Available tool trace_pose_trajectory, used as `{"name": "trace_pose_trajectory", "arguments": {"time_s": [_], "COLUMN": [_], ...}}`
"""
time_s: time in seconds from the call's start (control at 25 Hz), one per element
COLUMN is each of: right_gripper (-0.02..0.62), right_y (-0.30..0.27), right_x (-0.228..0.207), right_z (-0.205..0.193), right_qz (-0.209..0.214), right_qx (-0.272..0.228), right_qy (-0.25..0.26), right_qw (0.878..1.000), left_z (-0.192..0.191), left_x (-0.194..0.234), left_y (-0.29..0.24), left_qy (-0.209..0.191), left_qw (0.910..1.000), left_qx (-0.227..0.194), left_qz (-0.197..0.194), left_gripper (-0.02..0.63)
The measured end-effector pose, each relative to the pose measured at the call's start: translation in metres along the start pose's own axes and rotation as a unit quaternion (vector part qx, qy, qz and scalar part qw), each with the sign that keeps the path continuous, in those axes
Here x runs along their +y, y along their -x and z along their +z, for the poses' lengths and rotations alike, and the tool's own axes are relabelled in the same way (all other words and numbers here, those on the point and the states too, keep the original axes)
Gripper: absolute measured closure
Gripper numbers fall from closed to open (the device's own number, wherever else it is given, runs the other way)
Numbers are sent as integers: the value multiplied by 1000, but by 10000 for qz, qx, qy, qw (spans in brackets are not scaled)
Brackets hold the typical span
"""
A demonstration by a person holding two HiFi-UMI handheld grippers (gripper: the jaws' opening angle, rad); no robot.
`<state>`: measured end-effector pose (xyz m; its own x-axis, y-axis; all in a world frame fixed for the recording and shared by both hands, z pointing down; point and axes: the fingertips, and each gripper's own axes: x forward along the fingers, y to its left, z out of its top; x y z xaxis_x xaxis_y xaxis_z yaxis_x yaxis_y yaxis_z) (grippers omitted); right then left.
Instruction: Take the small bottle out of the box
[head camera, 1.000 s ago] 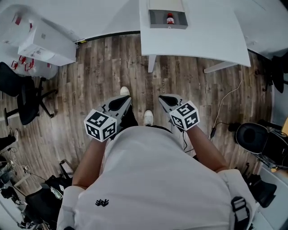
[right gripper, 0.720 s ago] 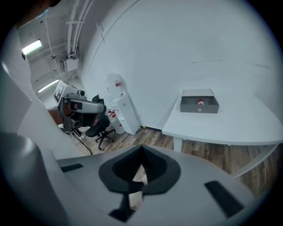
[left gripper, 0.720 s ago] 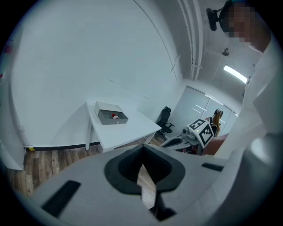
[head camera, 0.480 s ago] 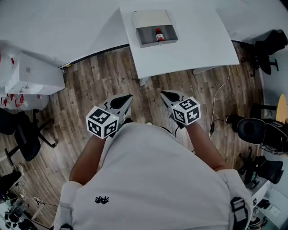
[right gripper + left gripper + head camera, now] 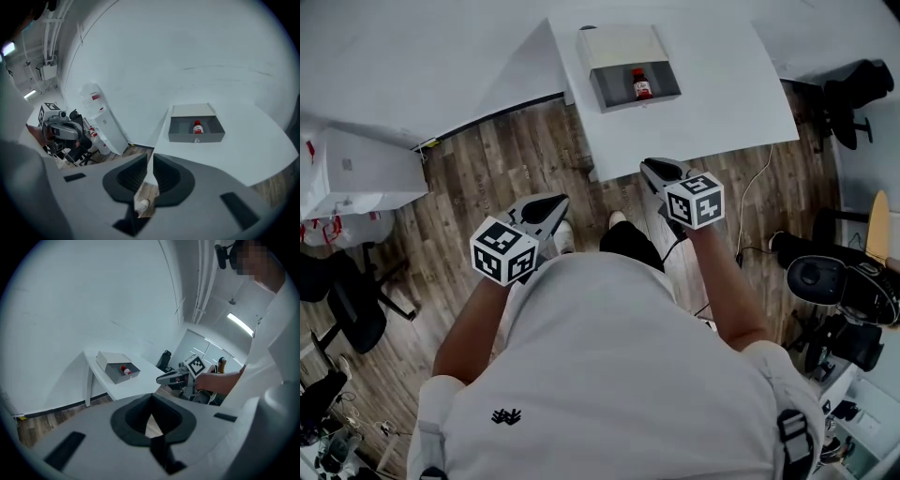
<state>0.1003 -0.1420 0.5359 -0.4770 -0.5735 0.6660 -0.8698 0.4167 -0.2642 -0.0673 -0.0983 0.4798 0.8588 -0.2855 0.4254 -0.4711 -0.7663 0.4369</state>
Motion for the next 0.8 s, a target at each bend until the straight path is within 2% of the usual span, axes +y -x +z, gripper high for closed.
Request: {"name": "trace_pose_trajectory", "arguments": {"time_s": [0.16,0.52,0.8], "right_gripper": [551,512,455], "right_y": [-19,-57,-104], "right_x": [-38,-126,-168], "right_z": [30,75,88], "right_qz": [-89,101,344], "right_qx": [21,308,749], "right_qy": [116,351,326], "right_qw": [9999,9989,9961], "left_z": [17,71,92], "left_x": [17,31,43], "left_y": [-14,-63,-83], "left_qy": [46,132,338], "left_qw": [9998,9962,9902], "left_qx": [-59,-299,-387], "left_qz": [167,811,1298], "left_gripper": [600,600,600]}}
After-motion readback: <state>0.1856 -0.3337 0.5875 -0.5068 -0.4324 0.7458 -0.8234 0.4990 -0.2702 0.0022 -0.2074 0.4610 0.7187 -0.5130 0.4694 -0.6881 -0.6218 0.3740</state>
